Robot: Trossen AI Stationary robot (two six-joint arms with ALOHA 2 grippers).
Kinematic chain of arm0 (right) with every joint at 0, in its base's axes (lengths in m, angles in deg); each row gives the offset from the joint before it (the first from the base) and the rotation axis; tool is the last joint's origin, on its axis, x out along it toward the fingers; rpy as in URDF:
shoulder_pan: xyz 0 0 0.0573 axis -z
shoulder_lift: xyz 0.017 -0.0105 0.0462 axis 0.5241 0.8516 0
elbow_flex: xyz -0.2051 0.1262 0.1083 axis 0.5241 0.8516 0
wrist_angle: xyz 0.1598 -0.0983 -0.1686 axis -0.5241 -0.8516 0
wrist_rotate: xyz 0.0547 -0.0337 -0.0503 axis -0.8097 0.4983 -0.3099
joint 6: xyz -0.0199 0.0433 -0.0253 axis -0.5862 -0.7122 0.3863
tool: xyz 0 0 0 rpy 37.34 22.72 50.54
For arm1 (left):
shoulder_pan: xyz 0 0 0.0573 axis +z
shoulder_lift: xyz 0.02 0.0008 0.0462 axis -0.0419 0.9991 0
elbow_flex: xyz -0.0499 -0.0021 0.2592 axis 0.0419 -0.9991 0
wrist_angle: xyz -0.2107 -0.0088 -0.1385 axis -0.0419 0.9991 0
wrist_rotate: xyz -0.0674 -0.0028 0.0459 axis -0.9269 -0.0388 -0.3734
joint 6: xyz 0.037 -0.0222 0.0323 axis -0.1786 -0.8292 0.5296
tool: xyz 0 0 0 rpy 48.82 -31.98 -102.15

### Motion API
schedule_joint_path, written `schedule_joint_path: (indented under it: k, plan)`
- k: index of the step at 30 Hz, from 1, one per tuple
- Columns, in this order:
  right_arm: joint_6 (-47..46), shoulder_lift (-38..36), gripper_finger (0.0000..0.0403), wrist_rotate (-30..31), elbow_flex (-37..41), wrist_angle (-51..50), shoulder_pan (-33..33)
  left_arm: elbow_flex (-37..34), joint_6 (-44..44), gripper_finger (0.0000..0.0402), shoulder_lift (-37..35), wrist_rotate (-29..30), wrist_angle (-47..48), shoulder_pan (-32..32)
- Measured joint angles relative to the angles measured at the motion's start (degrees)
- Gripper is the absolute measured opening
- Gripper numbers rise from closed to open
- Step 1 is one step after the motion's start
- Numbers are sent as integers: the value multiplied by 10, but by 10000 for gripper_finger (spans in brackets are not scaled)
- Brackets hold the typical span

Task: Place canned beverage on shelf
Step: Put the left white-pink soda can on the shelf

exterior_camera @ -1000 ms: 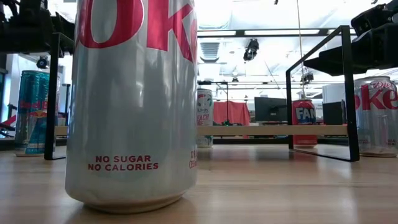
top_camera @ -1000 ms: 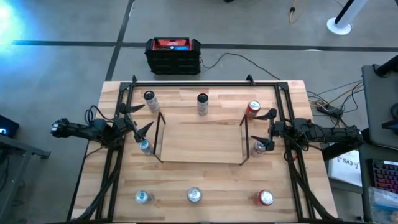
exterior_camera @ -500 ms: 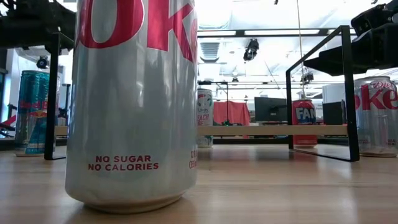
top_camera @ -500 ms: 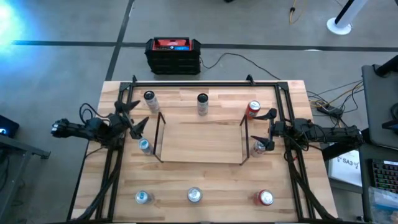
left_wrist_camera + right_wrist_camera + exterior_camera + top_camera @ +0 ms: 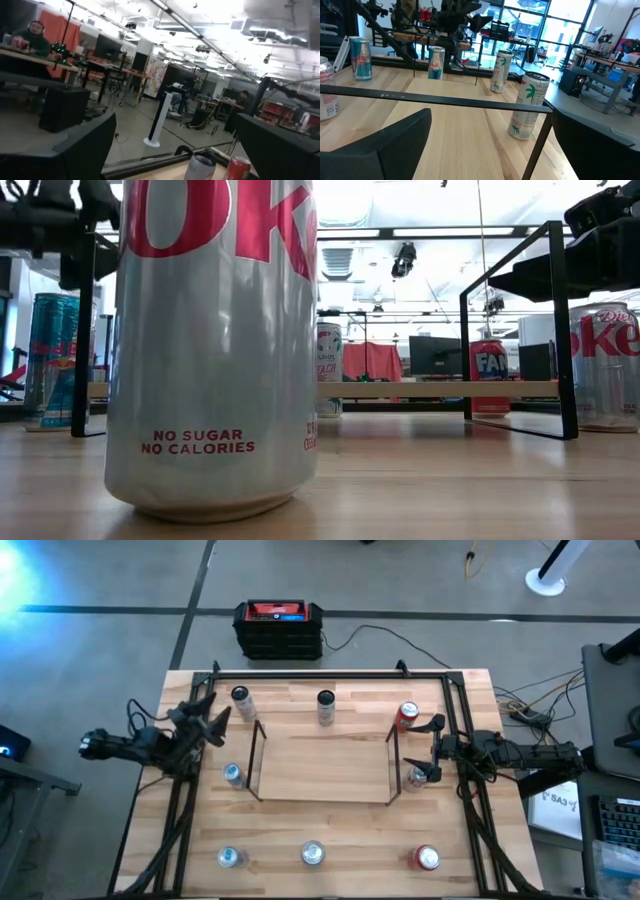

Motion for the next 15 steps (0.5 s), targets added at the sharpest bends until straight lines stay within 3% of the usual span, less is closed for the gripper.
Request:
schedule_joint_path:
  k: [5, 8, 11, 15]
  plan:
    - [0, 0, 398, 0, 0, 0, 0, 109, -110, 390, 88, 72, 156, 0]
    - [1, 0, 398, 0, 0, 0, 0, 197, -233, 389, 166, 117, 300, 0]
    - [1, 0, 398, 0, 0, 0, 0, 298, -401, 389, 243, 117, 491, 0]
    - [0, 0, 398, 0, 0, 0, 0, 423, -612, 389, 344, 71, 737, 9]
